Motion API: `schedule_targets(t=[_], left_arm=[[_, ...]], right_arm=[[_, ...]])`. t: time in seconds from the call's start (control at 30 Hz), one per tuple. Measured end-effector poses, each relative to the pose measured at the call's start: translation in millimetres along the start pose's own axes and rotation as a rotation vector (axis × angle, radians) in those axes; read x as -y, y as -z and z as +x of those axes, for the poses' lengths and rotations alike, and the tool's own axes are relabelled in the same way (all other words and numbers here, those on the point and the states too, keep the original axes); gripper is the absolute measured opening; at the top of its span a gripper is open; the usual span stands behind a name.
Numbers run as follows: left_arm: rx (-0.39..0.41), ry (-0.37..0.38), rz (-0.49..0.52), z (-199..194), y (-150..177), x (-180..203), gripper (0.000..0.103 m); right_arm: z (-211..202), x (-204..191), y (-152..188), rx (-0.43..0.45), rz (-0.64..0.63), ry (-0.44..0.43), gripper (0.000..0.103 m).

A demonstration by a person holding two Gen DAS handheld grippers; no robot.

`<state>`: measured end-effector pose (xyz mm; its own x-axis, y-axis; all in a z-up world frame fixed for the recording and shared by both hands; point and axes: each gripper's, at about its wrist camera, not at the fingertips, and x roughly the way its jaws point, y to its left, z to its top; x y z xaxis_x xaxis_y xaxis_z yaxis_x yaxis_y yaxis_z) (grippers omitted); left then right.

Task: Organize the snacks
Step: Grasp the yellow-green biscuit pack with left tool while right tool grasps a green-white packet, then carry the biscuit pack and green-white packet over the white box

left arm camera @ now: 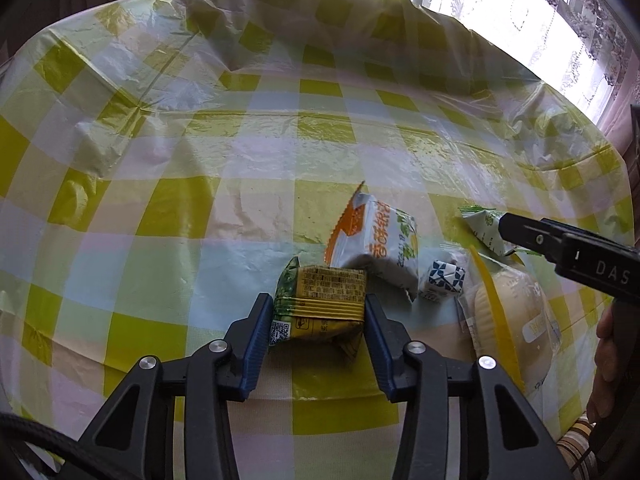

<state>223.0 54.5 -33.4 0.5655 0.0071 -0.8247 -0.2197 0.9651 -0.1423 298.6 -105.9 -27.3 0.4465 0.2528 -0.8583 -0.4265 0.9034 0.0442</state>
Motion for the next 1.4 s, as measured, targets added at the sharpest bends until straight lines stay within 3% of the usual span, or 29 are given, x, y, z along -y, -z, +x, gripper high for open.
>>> schedule_targets(t=[0.07, 0.23, 0.33, 0.4, 0.9, 1.4], left_arm=[[0.010, 0.000, -0.021, -2, 1, -4, 0.046], [0.032, -0.002, -0.056, -5, 0, -12, 0.046], [0.043, -0.004, -0.066, -8, 0, -13, 0.046], [0.053, -0.008, -0.073, -10, 0, -15, 0.046], [0.145, -0.030, -0.103, -45, 2, -12, 0.045], [0.188, 0.031, -0.073, -87, 17, 30, 0.045]], right_arm=[[8, -1, -2, -0.014, -0.006, 0.011, 0.077], [23, 0, -4, -0.054, -0.008, 0.014, 0.060], [22, 2, -2, -0.042, -0.009, 0.022, 0.059], [20, 4, -1, -0.040, -0.002, 0.024, 0.044], [-27, 33, 23, 0.020, 0.081, 0.032, 0.044], [-90, 58, 77, 0.055, 0.156, 0.027, 0.044]])
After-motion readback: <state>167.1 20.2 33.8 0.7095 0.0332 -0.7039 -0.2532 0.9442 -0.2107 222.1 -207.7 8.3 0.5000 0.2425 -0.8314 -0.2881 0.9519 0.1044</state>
